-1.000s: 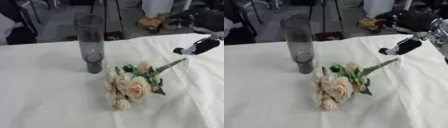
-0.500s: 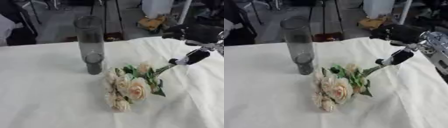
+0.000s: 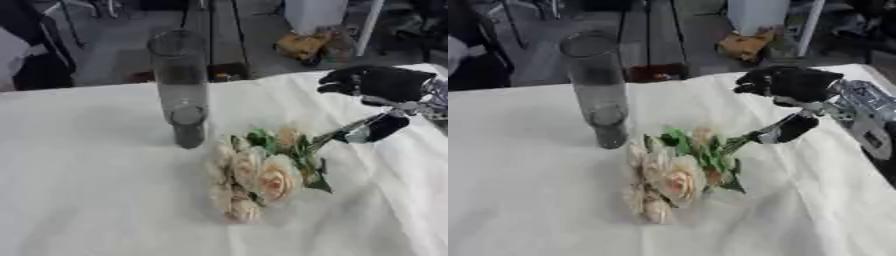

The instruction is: Arrange flowers into the vase.

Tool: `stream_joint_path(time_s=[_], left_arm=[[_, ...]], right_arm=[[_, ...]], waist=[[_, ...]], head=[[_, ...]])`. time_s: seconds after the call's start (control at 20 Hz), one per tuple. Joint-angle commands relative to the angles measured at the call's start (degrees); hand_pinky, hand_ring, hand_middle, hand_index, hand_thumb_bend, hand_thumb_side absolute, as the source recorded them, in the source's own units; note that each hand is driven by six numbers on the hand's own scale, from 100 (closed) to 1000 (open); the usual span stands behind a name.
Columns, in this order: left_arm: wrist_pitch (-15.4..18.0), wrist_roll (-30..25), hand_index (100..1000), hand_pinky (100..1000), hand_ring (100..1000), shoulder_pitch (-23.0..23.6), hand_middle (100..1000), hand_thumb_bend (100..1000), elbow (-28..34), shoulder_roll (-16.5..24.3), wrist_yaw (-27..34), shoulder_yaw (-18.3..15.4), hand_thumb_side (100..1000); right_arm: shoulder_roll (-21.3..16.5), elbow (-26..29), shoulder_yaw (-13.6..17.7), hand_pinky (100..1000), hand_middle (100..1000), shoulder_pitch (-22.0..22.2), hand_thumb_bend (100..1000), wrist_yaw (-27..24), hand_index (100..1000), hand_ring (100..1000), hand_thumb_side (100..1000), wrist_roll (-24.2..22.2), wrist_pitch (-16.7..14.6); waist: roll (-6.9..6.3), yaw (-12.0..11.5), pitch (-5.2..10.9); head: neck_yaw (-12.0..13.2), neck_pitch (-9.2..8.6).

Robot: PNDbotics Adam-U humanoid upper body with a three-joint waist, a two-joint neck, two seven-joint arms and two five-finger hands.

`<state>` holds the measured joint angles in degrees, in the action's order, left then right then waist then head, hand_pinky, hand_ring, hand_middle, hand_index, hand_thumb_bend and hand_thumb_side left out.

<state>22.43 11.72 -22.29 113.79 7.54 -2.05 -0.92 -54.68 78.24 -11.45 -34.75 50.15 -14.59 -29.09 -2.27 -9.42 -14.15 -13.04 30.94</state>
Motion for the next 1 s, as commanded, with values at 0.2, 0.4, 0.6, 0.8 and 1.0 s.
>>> stream_joint_path(time_s=[0.2,0.4,0.6,0.8,1.0], left_arm=[[-0.1,-0.1,825,485,629,-0.9,749,132,0.8,0.4,0.2,0.2,1000],[-0.1,-0.2,825,484,629,-1.0,749,129,0.8,0.3,0.3,0.2,1000],[-0.1,-0.3,825,484,629,-1.0,749,127,0.8,0.2,0.3,0.3,1000],[-0.1,-0.4,825,483,629,-1.0,749,125,0.8,0.2,0.4,0.4,1000],[-0.2,-0.4,825,482,628,-1.0,749,120,0.8,0.0,0.5,0.4,1000]], right_arm=[[-1.4,-0.7,-0.1,944,962,0.0,425,0.1,1000,1000,633,-0.3,-1.4],[-0.9,-1.1,-0.6,939,947,0.0,429,-0.2,1000,1000,626,-0.7,-1.8],[-0.3,-1.8,-1.1,926,921,-0.4,439,0.0,1000,1000,625,-0.7,-2.0],[0.5,-2.9,-1.6,922,908,-1.2,430,0.1,988,1000,626,-0.7,-2.4],[1.3,-4.4,-2.0,919,898,-1.7,424,0.3,980,1000,618,-0.7,-2.8]], waist=[[-0.13,-0.2,0.65],[-0.29,-0.3,0.52],[-0.37,-0.5,0.40],[-0.39,-0.6,0.31],[-0.38,-0.8,0.05]], head=[[0.0,-0.62],[-0.1,-0.76],[0.0,-0.85],[0.0,-1.00],[0.0,-1.20]])
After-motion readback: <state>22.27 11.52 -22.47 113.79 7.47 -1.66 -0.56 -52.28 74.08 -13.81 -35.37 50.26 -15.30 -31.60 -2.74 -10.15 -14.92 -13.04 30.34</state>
